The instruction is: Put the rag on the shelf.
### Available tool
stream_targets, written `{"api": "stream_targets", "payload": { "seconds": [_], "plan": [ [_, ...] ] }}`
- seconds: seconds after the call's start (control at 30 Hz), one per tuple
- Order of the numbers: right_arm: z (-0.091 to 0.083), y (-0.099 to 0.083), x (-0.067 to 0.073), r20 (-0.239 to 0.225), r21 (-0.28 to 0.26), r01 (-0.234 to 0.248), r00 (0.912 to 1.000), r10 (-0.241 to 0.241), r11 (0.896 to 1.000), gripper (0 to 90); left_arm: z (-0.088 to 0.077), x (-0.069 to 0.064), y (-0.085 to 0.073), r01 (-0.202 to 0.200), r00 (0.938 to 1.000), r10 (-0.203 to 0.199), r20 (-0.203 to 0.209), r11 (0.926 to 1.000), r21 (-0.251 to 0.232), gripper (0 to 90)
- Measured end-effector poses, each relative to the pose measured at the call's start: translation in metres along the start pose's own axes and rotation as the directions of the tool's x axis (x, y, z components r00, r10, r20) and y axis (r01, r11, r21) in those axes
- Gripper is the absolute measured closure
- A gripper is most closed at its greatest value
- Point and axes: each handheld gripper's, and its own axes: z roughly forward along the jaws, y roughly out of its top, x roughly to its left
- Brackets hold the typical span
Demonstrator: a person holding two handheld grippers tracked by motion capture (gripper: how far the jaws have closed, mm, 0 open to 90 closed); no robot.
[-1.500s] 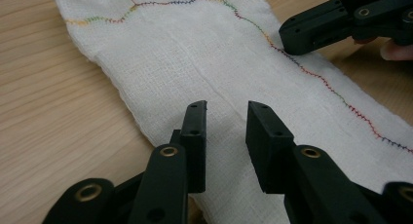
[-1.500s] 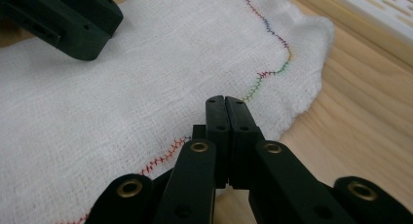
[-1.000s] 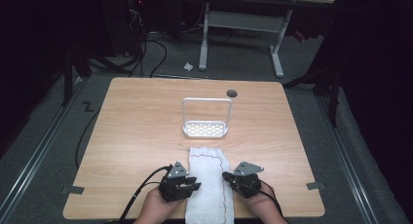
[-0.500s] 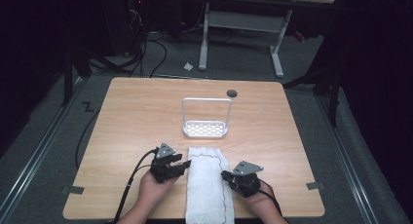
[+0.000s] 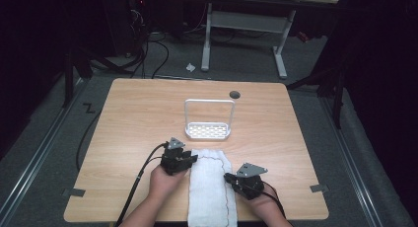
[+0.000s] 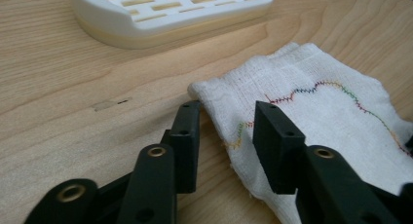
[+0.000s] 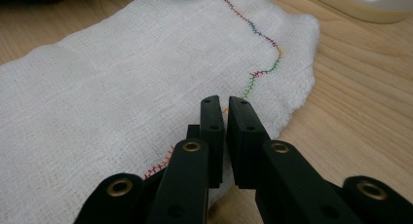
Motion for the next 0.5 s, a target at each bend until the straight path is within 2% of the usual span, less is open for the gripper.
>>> {"api": "stream_targets", "payload": {
  "seconds": [0.07,0.13,0.2,0.27,0.3,0.33,0.37,0.4,0.43,0.47,0.5],
  "plan": [
    [0.000,0.001,0.001,-0.001,0.006,-0.005,1.0000,0.005,1.000,84.2,0.001,0.001,0.000,0.014,0.9995,-0.014,0.028,0.9999,0.007,74.0],
    [-0.002,0.004,-0.002,-0.025,-0.015,-0.033,0.9991,0.033,0.999,81.5,0.001,0.002,0.000,0.022,0.9987,-0.023,0.046,0.9997,0.014,79.0],
    [-0.002,0.008,-0.004,-0.015,-0.033,-0.045,0.9989,0.044,0.998,79.9,0.001,0.003,0.000,0.024,0.9982,-0.025,0.054,0.9996,0.017,81.7],
    [0.000,0.018,-0.012,0.011,-0.056,-0.079,0.9968,0.079,0.995,75.3,0.001,0.002,0.000,0.018,0.9983,-0.019,0.055,0.9997,0.019,82.5],
    [0.009,0.027,-0.021,0.031,-0.048,-0.134,0.9902,0.136,0.990,69.7,0.001,0.001,0.000,0.012,0.9987,-0.013,0.049,0.9998,0.018,82.9],
    [0.015,0.030,-0.025,0.042,-0.033,-0.157,0.9864,0.159,0.987,66.5,0.001,0.001,0.000,0.010,0.9988,-0.011,0.048,0.9998,0.016,83.0],
    [0.015,0.030,-0.025,0.042,-0.033,-0.157,0.9864,0.159,0.987,66.5,0.001,0.001,0.000,0.010,0.9988,-0.011,0.048,0.9998,0.016,83.0],
    [0.028,0.033,-0.030,0.076,-0.003,-0.180,0.9808,0.179,0.984,61.0,0.001,0.000,0.000,0.009,0.9989,-0.009,0.047,0.9998,0.017,83.0],
    [0.028,0.033,-0.030,0.076,-0.003,-0.180,0.9808,0.179,0.984,61.0,0.001,0.000,0.000,0.008,0.9989,-0.008,0.046,0.9998,0.016,83.0],
    [0.038,0.035,-0.033,0.075,0.022,-0.211,0.9750,0.209,0.977,59.2,0.001,-0.001,-0.001,0.000,0.9993,-0.001,0.038,0.9999,0.015,82.9],
    [0.038,0.035,-0.033,0.075,0.022,-0.211,0.9750,0.209,0.977,59.2,0.001,-0.001,-0.001,0.000,0.9993,-0.001,0.038,0.9999,0.015,82.9]
  ]
}}
